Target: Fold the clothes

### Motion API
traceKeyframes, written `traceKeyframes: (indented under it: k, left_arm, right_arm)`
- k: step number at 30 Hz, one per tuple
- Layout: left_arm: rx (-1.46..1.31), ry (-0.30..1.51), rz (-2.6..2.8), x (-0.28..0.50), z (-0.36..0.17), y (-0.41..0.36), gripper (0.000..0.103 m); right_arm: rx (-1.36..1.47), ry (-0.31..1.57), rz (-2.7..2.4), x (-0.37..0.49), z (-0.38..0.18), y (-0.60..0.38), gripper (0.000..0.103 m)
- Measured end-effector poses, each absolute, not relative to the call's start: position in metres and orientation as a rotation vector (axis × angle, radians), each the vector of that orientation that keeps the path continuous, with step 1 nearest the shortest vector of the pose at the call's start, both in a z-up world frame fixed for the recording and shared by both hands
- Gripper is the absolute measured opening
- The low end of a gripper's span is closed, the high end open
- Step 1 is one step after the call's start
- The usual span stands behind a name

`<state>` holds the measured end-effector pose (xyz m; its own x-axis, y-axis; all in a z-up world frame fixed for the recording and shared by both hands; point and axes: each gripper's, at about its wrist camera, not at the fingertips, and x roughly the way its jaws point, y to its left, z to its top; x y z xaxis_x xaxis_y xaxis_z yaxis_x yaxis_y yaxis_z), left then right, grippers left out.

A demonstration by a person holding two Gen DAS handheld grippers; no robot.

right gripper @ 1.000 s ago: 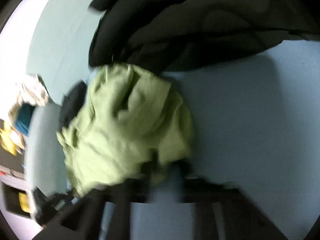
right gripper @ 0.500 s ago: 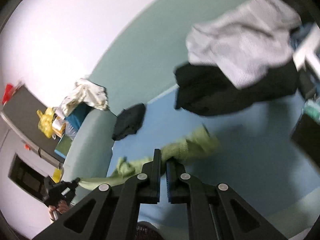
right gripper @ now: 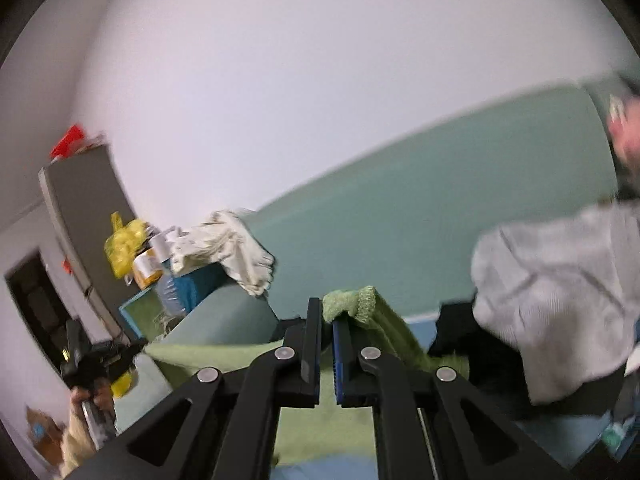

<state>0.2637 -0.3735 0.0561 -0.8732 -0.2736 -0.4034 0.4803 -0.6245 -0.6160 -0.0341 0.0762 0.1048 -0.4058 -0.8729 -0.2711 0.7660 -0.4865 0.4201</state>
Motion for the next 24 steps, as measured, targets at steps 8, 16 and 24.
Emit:
traceKeyframes:
  k: [8,16,24]
  left_arm:
    - [0.617,1.054,-2.387,0.31,-0.045,-0.361,0.005]
    - [1.013,1.148,-2.075,0.355,-0.221,-0.338,0.006]
    - [1.081,0.416,-2.174,0.336,-0.173,-0.278,0.045]
  right_arm:
    - [0.765,-0.148,-1.953,0.027,0.022,0.119,0.005]
    - [1.493,-0.146,-1.764,0.066,-0.189,0.151,0.005]
    - [1.545,-0.255,-1.737,0.069,-0.212,0.163,0.005]
